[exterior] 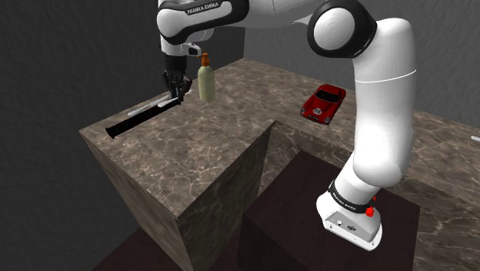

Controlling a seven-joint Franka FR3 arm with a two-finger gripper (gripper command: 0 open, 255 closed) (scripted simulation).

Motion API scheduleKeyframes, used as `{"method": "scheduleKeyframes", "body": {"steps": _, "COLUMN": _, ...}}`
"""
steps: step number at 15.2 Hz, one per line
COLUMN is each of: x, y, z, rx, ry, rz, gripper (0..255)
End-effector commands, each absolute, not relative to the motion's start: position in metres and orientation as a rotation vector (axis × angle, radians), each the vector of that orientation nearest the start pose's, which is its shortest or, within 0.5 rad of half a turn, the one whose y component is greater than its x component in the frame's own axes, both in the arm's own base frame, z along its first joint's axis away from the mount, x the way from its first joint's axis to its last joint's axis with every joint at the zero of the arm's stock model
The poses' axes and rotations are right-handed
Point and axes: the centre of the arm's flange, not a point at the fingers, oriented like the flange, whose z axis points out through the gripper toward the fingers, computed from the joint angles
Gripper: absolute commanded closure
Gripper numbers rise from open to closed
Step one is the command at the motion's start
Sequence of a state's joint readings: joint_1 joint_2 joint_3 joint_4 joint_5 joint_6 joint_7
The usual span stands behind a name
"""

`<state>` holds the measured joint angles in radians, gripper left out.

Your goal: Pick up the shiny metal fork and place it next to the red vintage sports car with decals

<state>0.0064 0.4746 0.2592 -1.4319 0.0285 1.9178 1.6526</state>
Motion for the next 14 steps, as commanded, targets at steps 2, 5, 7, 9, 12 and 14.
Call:
{"method": "scheduleKeyframes", "body": {"steps": 2, "x": 0.677, "y": 0.154, "z": 0.447, "rx": -2.295, "ry": 1.984, "rz": 0.156, "gripper": 255}}
{"method": "scheduleKeyframes", "body": {"steps": 5, "x": 0.677, "y": 0.154, "z": 0.463, "rx": -2.295, "ry": 1.984, "rz": 0.156, "gripper": 255}}
{"method": "scheduleKeyframes", "body": {"steps": 7, "x": 0.677, "y": 0.154, "z": 0.473, "rx": -2.295, "ry": 1.984, "rz": 0.156, "gripper": 255}}
{"method": "scheduleKeyframes", "body": {"steps": 9, "x": 0.677, "y": 0.154, "z": 0.481, "rx": -2.295, "ry": 1.984, "rz": 0.156, "gripper": 255}}
{"method": "scheduleKeyframes", "body": {"steps": 12, "x": 0.649, "y": 0.126, "z": 0.481, "rx": -2.295, "ry": 1.984, "rz": 0.156, "gripper": 255}}
{"method": "scheduleKeyframes", "body": {"steps": 14, "x": 0.631, "y": 0.107, "z": 0.481, "rx": -2.295, "ry": 1.984, "rz": 0.156, "gripper": 255}}
